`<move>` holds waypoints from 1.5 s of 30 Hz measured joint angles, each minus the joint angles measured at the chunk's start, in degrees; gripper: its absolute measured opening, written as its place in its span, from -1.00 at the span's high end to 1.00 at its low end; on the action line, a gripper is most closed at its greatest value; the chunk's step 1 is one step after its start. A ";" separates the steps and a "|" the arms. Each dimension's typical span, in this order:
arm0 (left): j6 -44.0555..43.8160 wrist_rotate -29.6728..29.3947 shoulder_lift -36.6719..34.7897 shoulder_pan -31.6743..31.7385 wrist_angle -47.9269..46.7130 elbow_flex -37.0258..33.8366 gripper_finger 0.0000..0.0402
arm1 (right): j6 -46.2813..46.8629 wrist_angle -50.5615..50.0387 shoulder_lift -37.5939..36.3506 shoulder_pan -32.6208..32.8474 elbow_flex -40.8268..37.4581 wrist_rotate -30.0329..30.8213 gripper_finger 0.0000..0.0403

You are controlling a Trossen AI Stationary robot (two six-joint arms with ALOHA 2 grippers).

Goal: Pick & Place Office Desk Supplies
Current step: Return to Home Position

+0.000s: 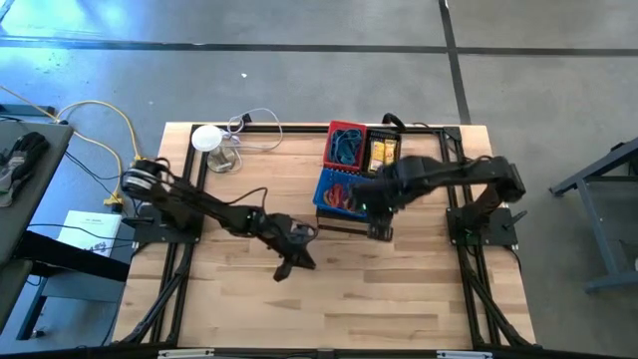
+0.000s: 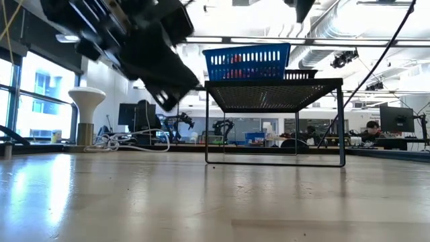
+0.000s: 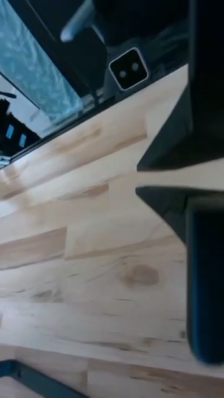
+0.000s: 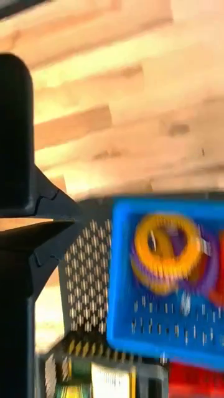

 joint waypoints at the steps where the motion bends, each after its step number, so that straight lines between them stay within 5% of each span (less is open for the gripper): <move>1: 0.04 -1.15 -1.51 -0.68 -1.87 0.00 0.84 | 0.46 0.00 0.00 1.31 -0.02 0.01 0.98; 8: 0.09 -8.74 -14.86 -6.10 -18.40 -0.02 1.00 | 4.71 0.00 -3.41 9.96 -0.17 0.60 0.99; 15: 5.73 -9.18 -31.28 -9.96 -29.09 -0.02 1.00 | 8.92 5.66 -15.19 17.05 -7.90 13.32 0.99; 25: 12.96 -19.86 -51.49 -5.69 -46.30 -0.04 1.00 | 6.21 39.94 -41.60 16.33 -46.27 11.11 0.99; 30: 19.30 -14.98 -56.37 -2.11 -50.61 -1.91 1.00 | -6.55 67.68 -52.14 11.35 -67.05 1.60 0.99; 38: 16.50 -12.83 -59.78 4.03 -49.36 -10.02 1.00 | -13.91 102.85 -58.69 -0.65 -92.75 -11.83 0.99; 45: 18.79 -11.20 -65.32 5.97 -48.19 -16.40 1.00 | -9.99 119.03 -58.65 -2.30 -105.35 -10.06 0.99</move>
